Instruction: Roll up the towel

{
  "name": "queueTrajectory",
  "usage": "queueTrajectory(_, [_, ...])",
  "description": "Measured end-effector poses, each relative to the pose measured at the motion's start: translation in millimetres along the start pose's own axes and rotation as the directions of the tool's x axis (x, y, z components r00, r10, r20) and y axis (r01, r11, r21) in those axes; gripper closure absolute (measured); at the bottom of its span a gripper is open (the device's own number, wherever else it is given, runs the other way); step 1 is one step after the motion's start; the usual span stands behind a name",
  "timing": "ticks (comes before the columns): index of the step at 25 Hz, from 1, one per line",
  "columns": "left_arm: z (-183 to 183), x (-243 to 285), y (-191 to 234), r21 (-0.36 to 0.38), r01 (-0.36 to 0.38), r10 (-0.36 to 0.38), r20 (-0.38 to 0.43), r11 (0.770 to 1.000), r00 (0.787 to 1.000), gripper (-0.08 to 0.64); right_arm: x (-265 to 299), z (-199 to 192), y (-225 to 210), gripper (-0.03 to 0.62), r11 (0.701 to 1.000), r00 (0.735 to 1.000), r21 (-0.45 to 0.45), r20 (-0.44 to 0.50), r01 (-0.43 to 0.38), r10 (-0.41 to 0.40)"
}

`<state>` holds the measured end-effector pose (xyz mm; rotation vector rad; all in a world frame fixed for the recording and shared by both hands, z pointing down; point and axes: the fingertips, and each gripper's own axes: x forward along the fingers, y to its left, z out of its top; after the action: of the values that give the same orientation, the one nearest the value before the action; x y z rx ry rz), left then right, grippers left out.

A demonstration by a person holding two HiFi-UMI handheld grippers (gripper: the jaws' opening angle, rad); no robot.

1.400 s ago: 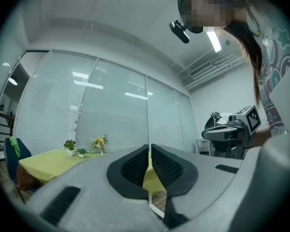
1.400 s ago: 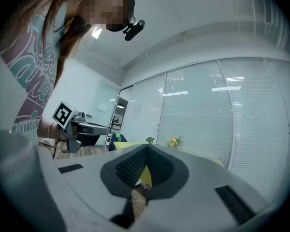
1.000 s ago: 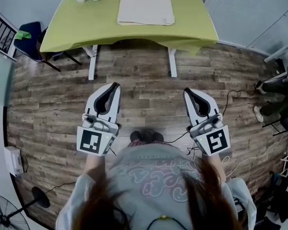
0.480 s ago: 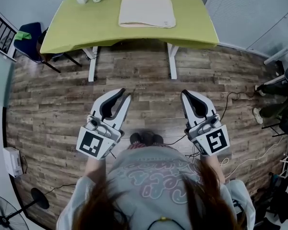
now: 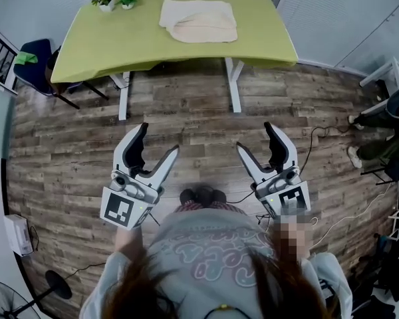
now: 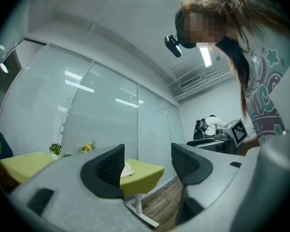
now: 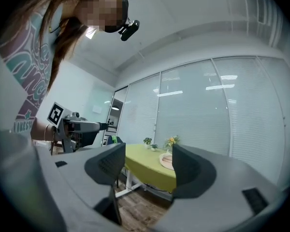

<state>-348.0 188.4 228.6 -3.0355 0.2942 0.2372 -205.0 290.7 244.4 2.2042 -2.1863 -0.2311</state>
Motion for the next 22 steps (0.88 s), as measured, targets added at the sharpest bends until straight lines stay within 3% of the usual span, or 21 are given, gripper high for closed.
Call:
queueTrajectory(5, [-0.3,-6.7,11.9,0.037,0.013,-0.013,-0.006,0.999,1.000,0.288,10.3,-0.8,8.4,0.305,1.000,1.000,-0.006,-0.008,0.015,-0.015])
queueTrajectory(16, [-22.6,-29.5,52.9,0.025,0.022,-0.020,-0.072,0.999,0.997,0.288,21.8,-18.4,36.7,0.305,0.998,0.997,0.024,-0.047,0.055,-0.054])
queueTrajectory(22, [-27.5,-10.7,76.8,0.035,0.008,-0.005,-0.068,0.999,0.998,0.288,38.4,-26.3,18.3,0.305,0.997,0.997,0.037,-0.048,0.069,-0.067])
